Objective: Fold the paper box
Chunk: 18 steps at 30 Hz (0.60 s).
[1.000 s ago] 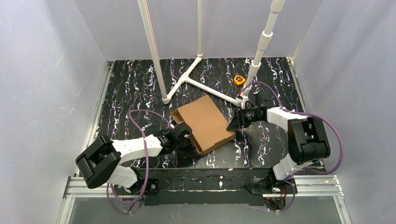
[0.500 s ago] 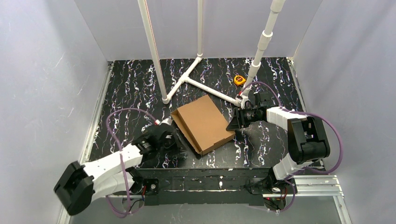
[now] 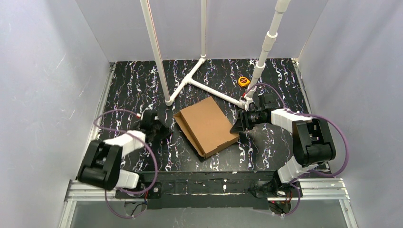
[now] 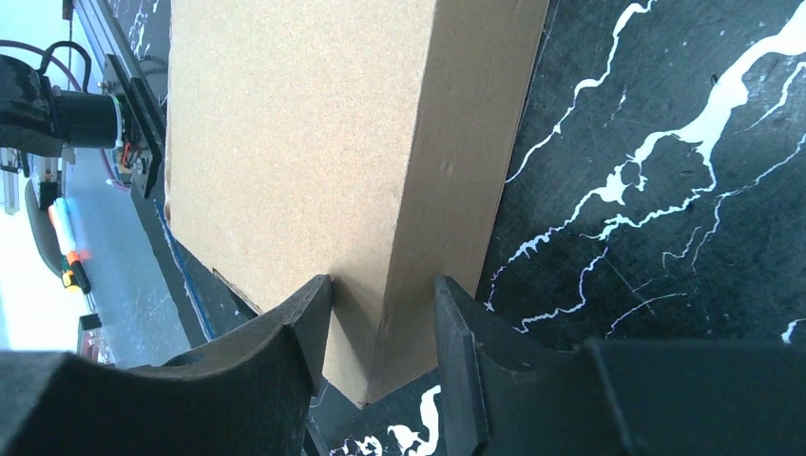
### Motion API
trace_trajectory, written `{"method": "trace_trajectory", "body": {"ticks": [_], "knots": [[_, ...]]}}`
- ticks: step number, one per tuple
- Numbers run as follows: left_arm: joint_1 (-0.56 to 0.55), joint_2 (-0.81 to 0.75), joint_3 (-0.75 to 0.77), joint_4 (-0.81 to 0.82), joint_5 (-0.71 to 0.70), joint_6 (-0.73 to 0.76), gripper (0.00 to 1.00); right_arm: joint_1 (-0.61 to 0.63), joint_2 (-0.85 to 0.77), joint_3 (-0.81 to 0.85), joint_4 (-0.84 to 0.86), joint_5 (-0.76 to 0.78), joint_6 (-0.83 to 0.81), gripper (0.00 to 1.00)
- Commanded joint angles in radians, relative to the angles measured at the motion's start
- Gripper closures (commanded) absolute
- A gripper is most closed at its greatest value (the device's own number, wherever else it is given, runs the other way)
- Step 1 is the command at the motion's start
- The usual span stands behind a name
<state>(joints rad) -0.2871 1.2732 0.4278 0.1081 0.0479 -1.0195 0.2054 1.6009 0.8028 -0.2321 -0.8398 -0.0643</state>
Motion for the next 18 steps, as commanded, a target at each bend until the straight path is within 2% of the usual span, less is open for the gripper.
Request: {"method": "trace_trajectory", "body": {"ticks": [1,6,12,16,18], "knots": [[0.038,0.183,0.154,0.095,0.086,0.063,0.99,0.031,0.050,-0.016,-0.047,0.152,-0.075,0.50],[0.041,0.332,0.297,0.114,0.139,0.076,1.00,0.034,0.052,-0.016,-0.046,0.149,-0.074,0.50],[0.005,0.441,0.470,0.119,0.300,0.229,1.00,0.040,0.057,-0.014,-0.047,0.154,-0.078,0.50],[-0.031,0.429,0.471,0.119,0.310,0.317,1.00,0.043,0.060,-0.014,-0.046,0.158,-0.080,0.50],[-0.031,0.399,0.442,0.119,0.272,0.324,1.00,0.045,0.062,-0.014,-0.047,0.162,-0.082,0.50]]}}
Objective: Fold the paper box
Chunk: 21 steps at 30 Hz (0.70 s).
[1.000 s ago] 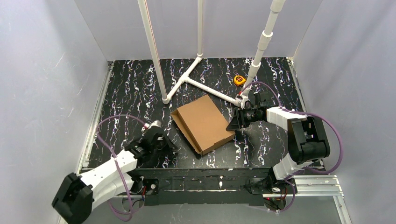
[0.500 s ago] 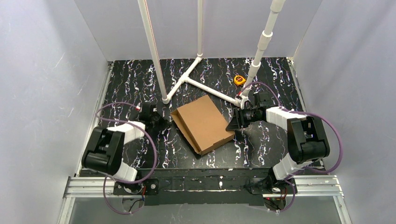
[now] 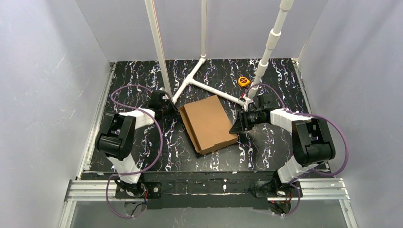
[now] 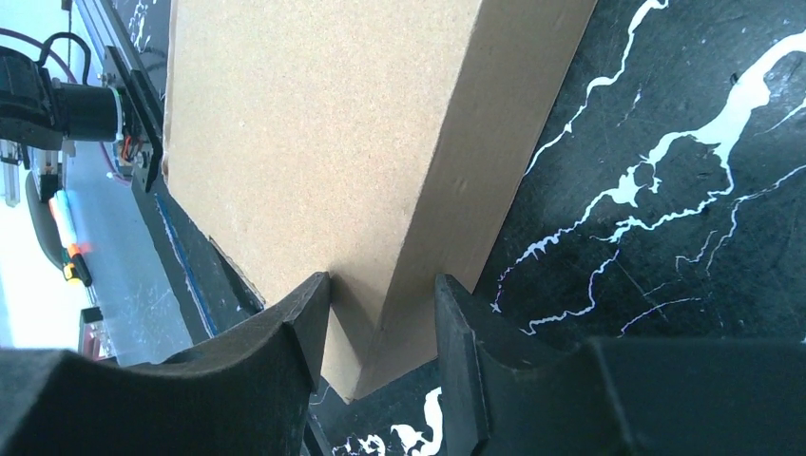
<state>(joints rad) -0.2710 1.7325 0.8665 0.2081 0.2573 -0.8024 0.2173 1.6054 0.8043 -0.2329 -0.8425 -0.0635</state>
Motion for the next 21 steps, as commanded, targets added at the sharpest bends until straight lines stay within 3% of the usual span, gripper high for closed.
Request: {"method": "trace_trajectory", "body": {"ticks": [1,5,9,12,14,16,21], "knots": [[-0.047,-0.074,-0.019,0.016,0.026,0.103,1.00,0.033,0.057,-0.016,-0.046,0.168,-0.082,0.50],[-0.048,-0.287,-0.232,0.002,-0.210,0.030,1.00,0.033,0.046,-0.017,-0.048,0.188,-0.088,0.50],[-0.034,-0.528,-0.378,-0.016,-0.237,0.003,0.96,0.120,0.020,0.021,-0.102,0.214,-0.166,0.50],[-0.019,-0.697,-0.442,-0.148,-0.271,-0.021,0.79,0.148,-0.008,0.061,-0.176,0.248,-0.255,0.46],[-0.012,-0.847,-0.468,-0.295,-0.334,-0.047,0.64,0.148,-0.061,0.086,-0.192,0.286,-0.294,0.35],[-0.005,-0.939,-0.496,-0.319,-0.336,-0.090,0.50,0.148,-0.104,0.110,-0.187,0.305,-0.311,0.23],[0.005,-1.034,-0.543,-0.242,-0.273,-0.193,0.23,0.150,-0.128,0.230,-0.208,0.294,-0.344,0.07]]}}
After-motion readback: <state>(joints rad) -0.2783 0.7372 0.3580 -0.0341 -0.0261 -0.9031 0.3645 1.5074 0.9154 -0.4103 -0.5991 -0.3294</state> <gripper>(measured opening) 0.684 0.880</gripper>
